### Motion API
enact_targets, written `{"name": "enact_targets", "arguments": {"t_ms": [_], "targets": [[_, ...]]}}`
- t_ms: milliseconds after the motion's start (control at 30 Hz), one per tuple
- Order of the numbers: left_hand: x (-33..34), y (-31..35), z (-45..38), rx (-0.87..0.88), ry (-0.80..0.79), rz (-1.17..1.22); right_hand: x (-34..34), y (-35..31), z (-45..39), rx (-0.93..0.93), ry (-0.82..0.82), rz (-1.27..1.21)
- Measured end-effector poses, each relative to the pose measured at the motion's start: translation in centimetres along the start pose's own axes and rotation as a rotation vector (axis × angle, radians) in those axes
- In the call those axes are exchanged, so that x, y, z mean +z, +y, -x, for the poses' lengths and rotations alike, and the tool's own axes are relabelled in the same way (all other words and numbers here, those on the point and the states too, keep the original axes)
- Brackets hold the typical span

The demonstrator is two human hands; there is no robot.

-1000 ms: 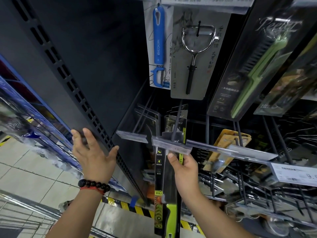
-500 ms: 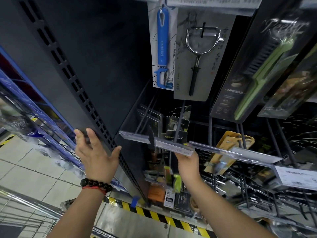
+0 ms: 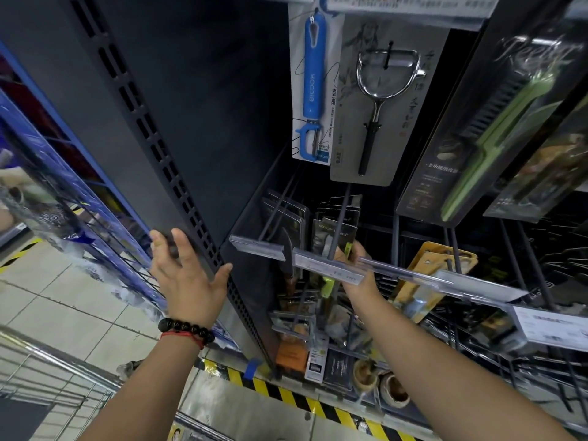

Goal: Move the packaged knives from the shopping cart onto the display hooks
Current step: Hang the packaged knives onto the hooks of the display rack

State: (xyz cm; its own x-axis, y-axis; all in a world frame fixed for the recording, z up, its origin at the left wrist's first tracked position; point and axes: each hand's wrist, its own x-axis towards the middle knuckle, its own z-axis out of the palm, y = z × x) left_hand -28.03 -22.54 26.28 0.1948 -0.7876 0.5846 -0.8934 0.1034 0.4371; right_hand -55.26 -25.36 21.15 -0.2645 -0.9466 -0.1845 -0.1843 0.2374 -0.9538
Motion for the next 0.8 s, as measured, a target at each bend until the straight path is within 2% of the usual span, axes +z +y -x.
{"name": "enact_targets", "arguments": {"t_ms": [67,100,200,300,400,600,800], "targets": [[-0.1,0.1,0.0,-0.009,-0.005,-0.022,-0.3,0.4,0.8,-0.041,-0.018,0.074],[-0.2,0.2,0.0,-0.018,-0.011,-0.027,-0.7,1.0,0.9,-0.021,0.023,0.096],[-0.4,0.7,0.0,-0.070,-0.030,0.001,-1.3,0.9,2.4,0.075,0.138,-0.004],[-1.0,1.2,1.4,-0.144,-0.062,0.023,-1.8,1.0,4.6,-0.009,0.170,-0.010],[-1.4,1.7,4.7,-0.197,-0.162,0.058,-2.2,1.3,6.7,-0.101,0.076,0.047],[-3.4,2.6,10.5,-0.238,-0.477,0.067,-0.3,-0.2,10.2,-0.265,-0.178,0.225],[-8.1,0.2,12.9,-0.295,-0.625,0.072,3.7,-1.7,15.4,-0.389,-0.364,0.371]]}}
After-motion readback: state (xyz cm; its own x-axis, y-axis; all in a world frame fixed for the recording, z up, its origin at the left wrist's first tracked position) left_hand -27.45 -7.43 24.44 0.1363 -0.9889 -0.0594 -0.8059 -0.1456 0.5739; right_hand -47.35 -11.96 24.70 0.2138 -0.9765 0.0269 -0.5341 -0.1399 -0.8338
